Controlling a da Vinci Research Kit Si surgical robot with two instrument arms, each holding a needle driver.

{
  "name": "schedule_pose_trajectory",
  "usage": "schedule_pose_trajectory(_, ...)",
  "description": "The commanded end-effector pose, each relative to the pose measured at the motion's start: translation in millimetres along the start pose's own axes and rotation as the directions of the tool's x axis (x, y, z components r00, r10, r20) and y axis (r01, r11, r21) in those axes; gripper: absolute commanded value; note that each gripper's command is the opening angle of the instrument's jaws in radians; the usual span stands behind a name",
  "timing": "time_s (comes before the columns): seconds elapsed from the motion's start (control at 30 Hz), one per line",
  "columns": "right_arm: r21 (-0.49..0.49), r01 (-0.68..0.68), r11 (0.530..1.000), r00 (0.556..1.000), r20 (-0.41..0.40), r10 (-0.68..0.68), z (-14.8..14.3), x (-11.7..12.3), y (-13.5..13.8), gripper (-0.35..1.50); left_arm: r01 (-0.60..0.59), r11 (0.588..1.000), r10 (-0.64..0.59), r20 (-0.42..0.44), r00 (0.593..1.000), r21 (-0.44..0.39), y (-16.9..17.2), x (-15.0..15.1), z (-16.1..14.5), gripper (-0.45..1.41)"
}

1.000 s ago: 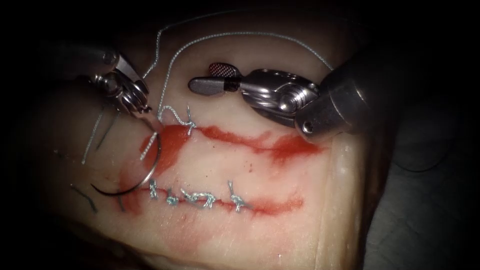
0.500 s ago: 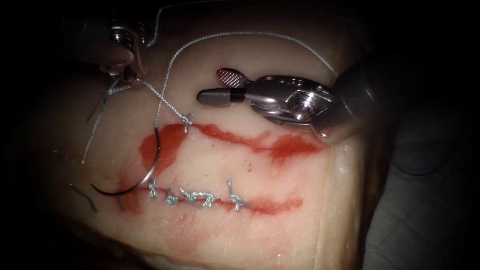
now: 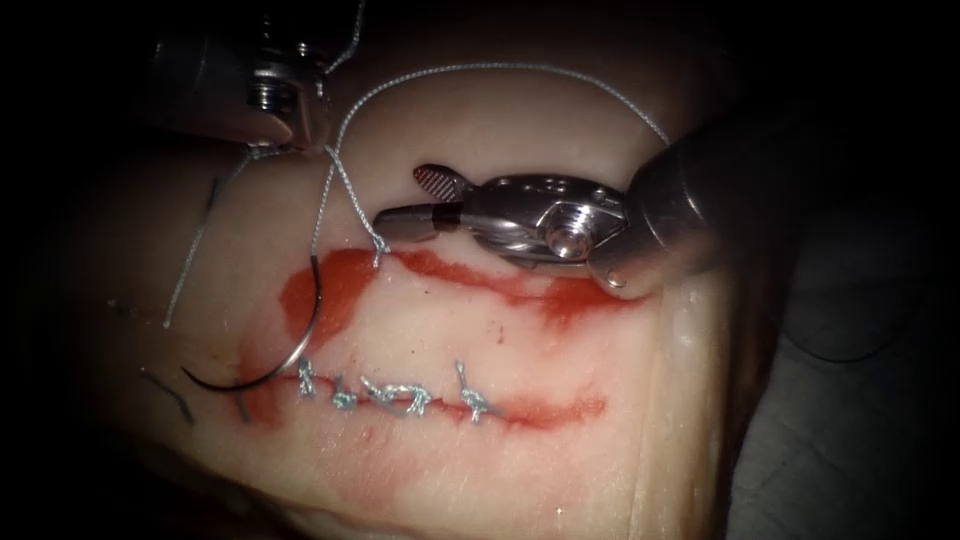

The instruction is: Wound Closure

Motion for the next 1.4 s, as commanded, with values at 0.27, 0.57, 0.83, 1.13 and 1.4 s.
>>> schedule_pose_trajectory(0.27,-0.053,-0.031,0.998,0.999,-0.009,0.031,0.5,-0.9,0.7,1.33,-0.021,1.0,0.022,0.053,0.998,-0.016,0.1,-2.0,0.3,-0.45)
schedule_pose_trajectory(0.57,-0.134,-0.135,0.982,0.99,-0.058,0.128,2.4,-0.4,1.7,1.36,-0.012,0.999,0.015,0.094,0.995,-0.032,0.3,-2.7,0.0,-0.45)
schedule_pose_trajectory(0.83,-0.148,-0.232,0.961,0.971,-0.087,0.221,3.8,0.3,1.2,1.38,-0.004,0.998,0.012,0.117,0.993,-0.066,0.7,-2.9,-0.5,-0.45)
schedule_pose_trajectory(1.13,-0.146,-0.288,0.946,0.956,-0.096,0.276,5.3,0.6,0.8,1.38,-0.01,0.997,0.018,0.116,0.993,-0.073,0.6,-3.2,-0.6,-0.45)
schedule_pose_trajectory(1.4,-0.141,-0.323,0.936,0.945,-0.1,0.311,6.7,1.1,0.9,1.36,-0.01,0.997,0.019,0.121,0.992,-0.076,0.5,-3.4,-0.6,-0.45)
